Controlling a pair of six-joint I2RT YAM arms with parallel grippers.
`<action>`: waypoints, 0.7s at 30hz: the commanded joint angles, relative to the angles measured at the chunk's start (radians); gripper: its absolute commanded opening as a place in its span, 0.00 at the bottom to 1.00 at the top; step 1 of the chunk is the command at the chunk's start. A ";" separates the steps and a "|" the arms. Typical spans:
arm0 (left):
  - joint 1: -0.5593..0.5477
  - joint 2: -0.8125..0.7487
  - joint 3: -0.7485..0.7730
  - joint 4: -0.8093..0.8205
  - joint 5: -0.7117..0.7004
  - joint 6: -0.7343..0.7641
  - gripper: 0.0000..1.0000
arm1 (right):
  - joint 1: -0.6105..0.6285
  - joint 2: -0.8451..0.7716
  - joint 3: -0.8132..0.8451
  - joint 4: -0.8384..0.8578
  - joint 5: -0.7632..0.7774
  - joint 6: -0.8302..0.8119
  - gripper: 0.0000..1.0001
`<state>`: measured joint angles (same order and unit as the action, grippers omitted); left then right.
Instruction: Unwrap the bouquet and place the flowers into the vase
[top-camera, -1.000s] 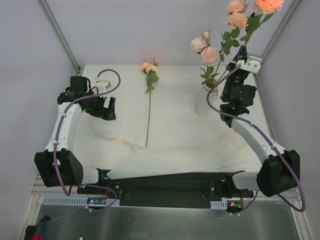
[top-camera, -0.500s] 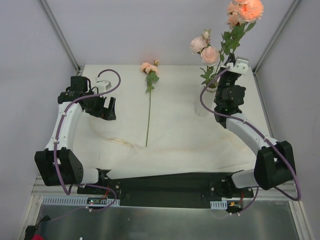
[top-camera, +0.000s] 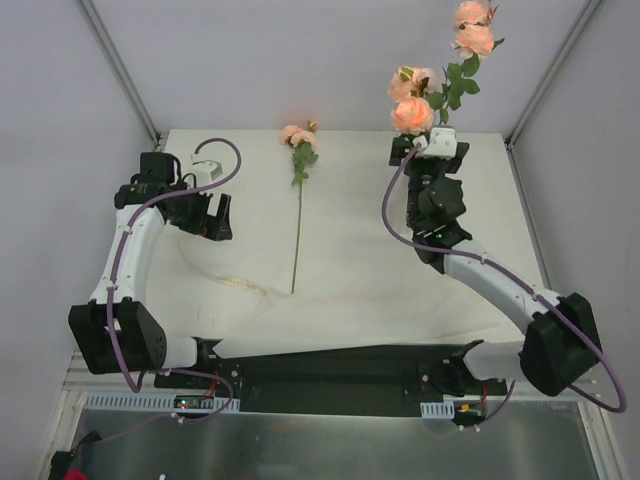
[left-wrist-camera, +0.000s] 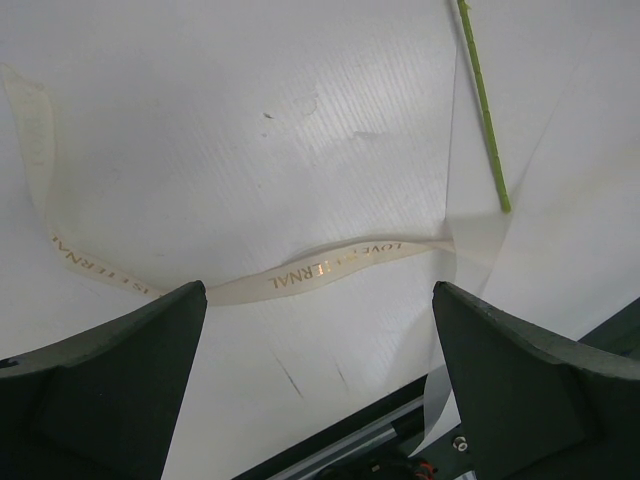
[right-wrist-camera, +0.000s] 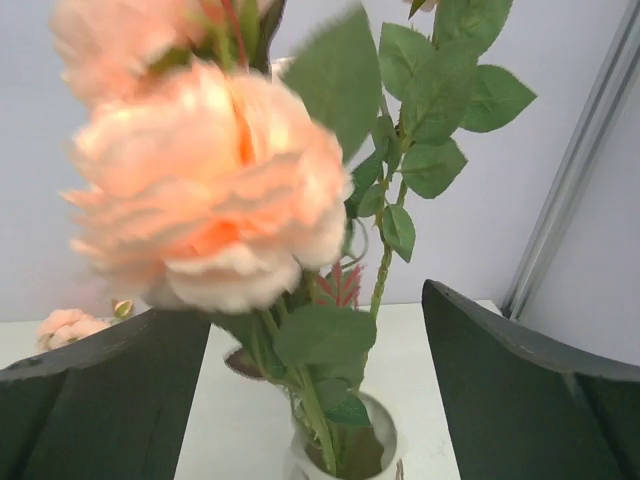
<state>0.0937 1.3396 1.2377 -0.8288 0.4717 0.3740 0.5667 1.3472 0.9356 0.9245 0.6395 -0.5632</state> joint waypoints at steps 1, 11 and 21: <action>0.009 -0.048 0.017 -0.021 0.042 -0.009 0.96 | 0.041 -0.196 0.002 -0.226 0.095 0.113 0.89; 0.009 -0.060 0.016 -0.007 0.036 -0.024 0.96 | 0.317 -0.244 0.127 -0.472 0.253 -0.018 0.97; 0.035 -0.037 0.038 -0.004 0.012 -0.066 0.97 | 0.506 0.150 0.397 -0.891 0.146 0.179 0.96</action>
<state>0.1024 1.3079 1.2377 -0.8280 0.4820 0.3424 1.0618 1.3277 1.1954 0.3157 0.8555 -0.5289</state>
